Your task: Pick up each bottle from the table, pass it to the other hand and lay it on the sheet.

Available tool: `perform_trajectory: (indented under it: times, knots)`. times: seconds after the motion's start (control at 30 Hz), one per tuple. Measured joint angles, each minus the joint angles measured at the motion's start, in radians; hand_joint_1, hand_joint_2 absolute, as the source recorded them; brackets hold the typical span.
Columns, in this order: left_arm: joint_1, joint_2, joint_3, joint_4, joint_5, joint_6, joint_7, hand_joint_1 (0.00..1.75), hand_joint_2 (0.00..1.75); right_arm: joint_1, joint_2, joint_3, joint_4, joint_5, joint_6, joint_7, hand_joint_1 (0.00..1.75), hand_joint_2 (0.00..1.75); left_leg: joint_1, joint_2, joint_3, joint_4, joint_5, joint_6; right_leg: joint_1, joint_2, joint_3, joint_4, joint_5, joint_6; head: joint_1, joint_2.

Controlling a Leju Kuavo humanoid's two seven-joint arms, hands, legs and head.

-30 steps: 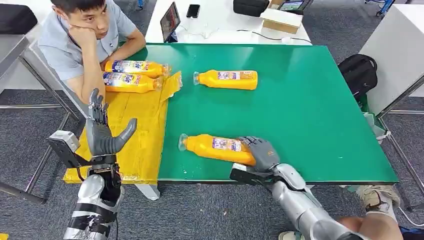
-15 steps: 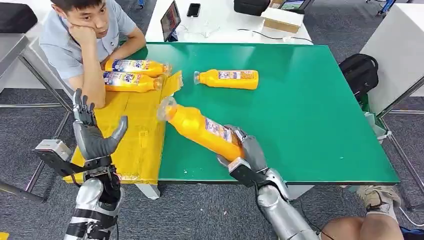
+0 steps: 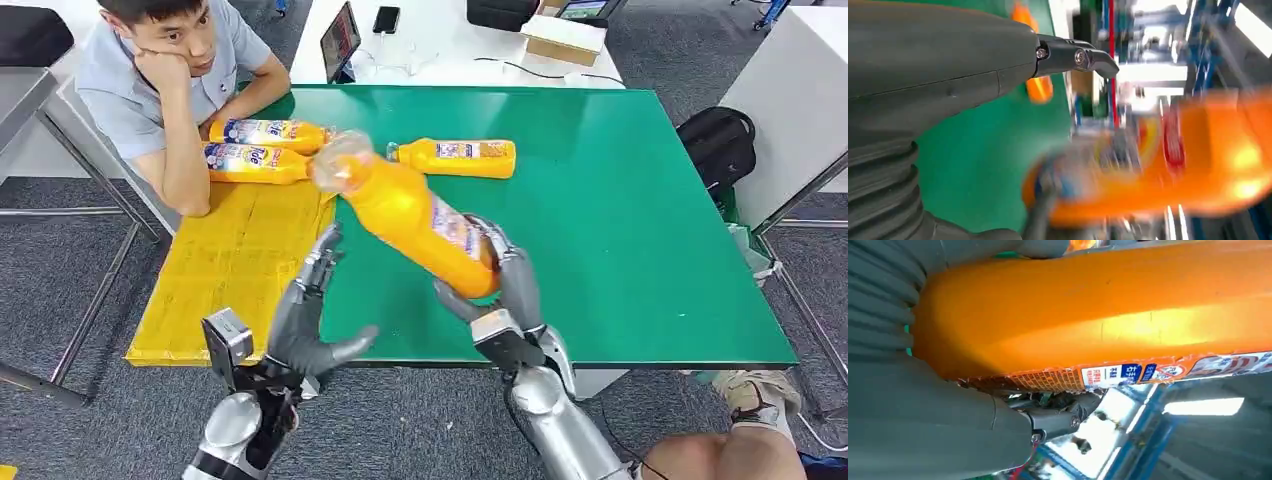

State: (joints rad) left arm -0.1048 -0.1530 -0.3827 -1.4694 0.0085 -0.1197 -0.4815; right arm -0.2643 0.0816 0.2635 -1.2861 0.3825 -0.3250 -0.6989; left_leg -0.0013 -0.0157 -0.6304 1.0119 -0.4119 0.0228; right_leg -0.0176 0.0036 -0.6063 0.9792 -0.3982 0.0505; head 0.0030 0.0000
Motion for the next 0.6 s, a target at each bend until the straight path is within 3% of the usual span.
perform_trajectory:
  times: [0.27,0.6]
  knots:
    - [-0.019,0.001,-0.033,0.032,0.099,-0.051,0.036,0.00,1.75,-0.066,0.026,0.117,0.143,0.053,-0.051,0.001,1.75,1.75,0.001,0.000,0.000,0.000,0.001,-0.001,0.001,0.000,0.000,0.000,0.000,0.000,0.000,0.000]
    - [-0.039,0.000,-0.010,0.046,0.146,-0.031,0.046,0.00,1.75,-0.078,0.059,0.244,0.250,-0.007,-0.043,0.000,1.75,1.75,0.001,0.000,-0.001,0.000,0.000,-0.001,0.001,0.000,-0.002,0.000,0.000,0.000,0.000,0.000]
